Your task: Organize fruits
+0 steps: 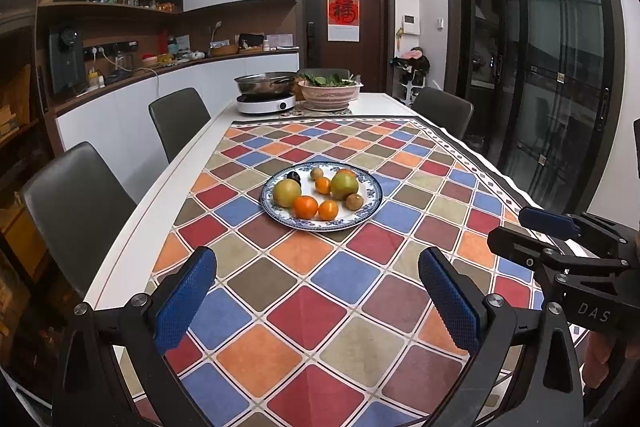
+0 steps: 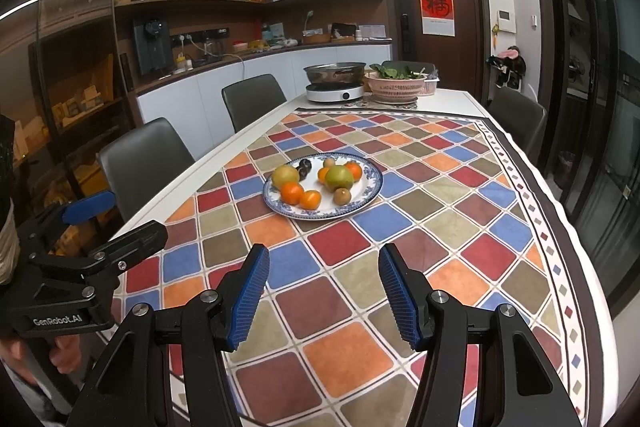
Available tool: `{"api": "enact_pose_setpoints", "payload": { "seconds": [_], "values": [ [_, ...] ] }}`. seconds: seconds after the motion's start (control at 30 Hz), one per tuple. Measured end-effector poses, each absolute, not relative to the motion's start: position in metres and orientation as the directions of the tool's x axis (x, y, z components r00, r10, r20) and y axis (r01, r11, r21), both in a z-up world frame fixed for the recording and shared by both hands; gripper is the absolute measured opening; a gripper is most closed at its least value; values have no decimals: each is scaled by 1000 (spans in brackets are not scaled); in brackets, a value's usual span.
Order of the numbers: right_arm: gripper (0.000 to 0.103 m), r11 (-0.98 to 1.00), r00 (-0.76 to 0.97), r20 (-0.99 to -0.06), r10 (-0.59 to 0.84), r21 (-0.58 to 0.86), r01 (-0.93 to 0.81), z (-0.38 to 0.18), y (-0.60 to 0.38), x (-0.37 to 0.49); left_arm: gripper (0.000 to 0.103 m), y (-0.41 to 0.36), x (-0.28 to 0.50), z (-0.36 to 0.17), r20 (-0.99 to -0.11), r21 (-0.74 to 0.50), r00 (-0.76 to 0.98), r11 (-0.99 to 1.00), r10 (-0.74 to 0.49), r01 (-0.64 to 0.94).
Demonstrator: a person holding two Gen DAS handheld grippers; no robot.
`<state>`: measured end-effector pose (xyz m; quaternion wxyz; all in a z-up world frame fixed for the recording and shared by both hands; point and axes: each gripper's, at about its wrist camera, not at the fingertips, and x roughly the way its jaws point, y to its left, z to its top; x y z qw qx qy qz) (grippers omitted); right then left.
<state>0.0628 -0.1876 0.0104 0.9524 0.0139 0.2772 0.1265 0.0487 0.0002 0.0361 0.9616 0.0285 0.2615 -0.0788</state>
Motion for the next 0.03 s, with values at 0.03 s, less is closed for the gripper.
{"api": "enact_pose_setpoints", "payload": {
  "seconds": [0.03],
  "values": [
    [58,968,815,-524,248,96,-233,10,-188,63,103,1,49,36,-507,14,851,986,-135,165]
  ]
}}
